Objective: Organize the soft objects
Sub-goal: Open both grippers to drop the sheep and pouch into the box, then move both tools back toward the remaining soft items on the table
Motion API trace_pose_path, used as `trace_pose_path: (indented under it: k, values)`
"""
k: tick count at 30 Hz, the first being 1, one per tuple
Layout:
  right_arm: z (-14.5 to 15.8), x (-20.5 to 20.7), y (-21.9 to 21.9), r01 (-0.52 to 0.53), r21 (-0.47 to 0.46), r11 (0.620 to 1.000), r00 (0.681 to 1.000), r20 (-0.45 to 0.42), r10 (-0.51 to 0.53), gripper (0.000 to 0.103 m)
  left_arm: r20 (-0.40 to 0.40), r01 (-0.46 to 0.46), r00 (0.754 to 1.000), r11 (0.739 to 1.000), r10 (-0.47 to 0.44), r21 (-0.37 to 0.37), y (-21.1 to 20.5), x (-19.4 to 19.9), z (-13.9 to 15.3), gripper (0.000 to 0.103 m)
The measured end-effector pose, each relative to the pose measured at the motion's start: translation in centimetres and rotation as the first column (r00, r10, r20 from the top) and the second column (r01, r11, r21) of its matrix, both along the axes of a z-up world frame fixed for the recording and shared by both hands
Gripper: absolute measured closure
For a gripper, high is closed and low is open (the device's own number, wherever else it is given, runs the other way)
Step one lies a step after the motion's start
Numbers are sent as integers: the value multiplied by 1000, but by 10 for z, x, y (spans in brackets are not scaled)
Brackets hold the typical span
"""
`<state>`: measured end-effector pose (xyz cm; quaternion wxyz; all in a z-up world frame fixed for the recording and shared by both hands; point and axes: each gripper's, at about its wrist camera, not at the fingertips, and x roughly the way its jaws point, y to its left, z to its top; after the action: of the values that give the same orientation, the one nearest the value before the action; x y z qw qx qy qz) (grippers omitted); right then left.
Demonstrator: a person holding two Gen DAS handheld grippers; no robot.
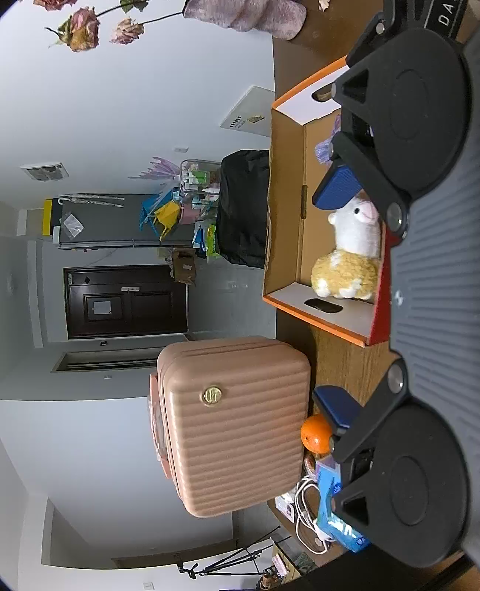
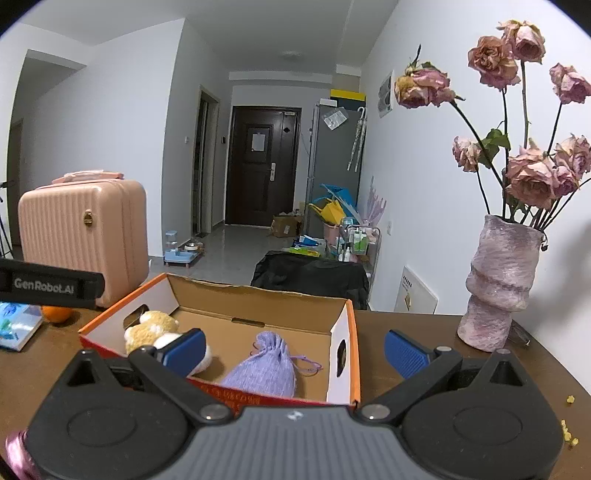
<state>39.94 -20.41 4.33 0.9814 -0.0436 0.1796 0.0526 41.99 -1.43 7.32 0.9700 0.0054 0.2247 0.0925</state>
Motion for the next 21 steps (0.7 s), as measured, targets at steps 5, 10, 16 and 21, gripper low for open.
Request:
trace_pose_path:
  k: [5, 10, 16, 21]
  values:
    - [-2, -21, -3, -13, -1, 1000, 1000, 2, 13, 0, 11, 7, 1000, 1000, -7, -17, 6, -25, 0, 0]
    - [-5, -42, -6, -21, -7, 1000, 1000, 6, 21, 0, 16, 16, 1000, 999, -15, -29, 11, -48, -1, 0]
    - [-6, -68, -8, -26, -20, 999, 1000, 16, 27, 0, 33, 37, 999, 999, -36, -39, 14, -78, -3, 0]
    - [-8, -87, -11, -31, -26, 999, 999, 24, 31, 0, 44, 52, 998, 998, -50, -41, 17, -99, -7, 0]
